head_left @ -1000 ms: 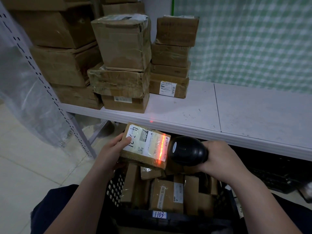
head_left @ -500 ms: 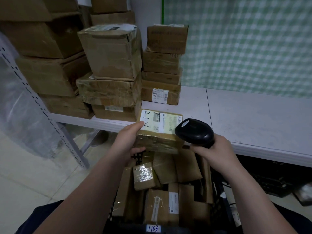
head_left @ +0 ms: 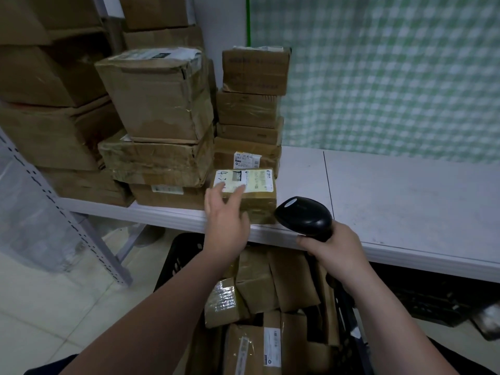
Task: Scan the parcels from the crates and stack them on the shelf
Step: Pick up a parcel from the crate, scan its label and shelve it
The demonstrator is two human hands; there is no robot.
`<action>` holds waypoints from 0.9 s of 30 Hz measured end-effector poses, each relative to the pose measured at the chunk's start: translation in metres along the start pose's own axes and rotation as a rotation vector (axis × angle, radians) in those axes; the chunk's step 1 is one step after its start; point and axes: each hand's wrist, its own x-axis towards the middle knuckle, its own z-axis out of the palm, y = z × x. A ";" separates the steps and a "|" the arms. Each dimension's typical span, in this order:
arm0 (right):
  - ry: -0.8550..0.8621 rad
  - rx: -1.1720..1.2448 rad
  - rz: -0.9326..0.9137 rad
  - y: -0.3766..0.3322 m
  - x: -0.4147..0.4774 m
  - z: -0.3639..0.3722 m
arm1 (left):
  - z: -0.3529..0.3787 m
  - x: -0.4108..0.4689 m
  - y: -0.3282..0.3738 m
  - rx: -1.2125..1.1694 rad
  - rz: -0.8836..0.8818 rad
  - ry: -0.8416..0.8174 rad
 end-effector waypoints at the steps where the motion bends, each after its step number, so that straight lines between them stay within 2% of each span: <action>1: -0.002 0.003 0.002 0.001 0.001 0.001 | 0.005 0.003 -0.003 0.066 0.057 -0.034; 5: -0.017 -0.008 0.011 0.006 0.003 0.002 | 0.013 0.025 -0.011 0.225 0.123 -0.108; 15: -0.040 0.005 0.094 0.037 -0.006 0.006 | 0.018 0.050 -0.008 0.431 0.101 -0.277; 17: -0.062 -0.010 0.117 0.046 -0.012 0.006 | 0.018 0.044 -0.008 0.424 0.129 -0.244; 21: -0.147 -0.067 0.198 0.071 -0.024 0.006 | 0.023 0.007 -0.012 0.214 0.231 0.023; 22: -0.174 -0.104 0.229 0.079 -0.027 0.007 | 0.028 -0.006 -0.016 0.162 0.235 0.038; 24: -0.220 -0.174 0.288 0.094 -0.031 0.011 | 0.040 -0.030 -0.028 0.097 0.206 -0.040; 27: -0.262 -0.226 0.349 0.114 -0.035 0.016 | 0.062 -0.050 -0.046 0.078 0.101 -0.299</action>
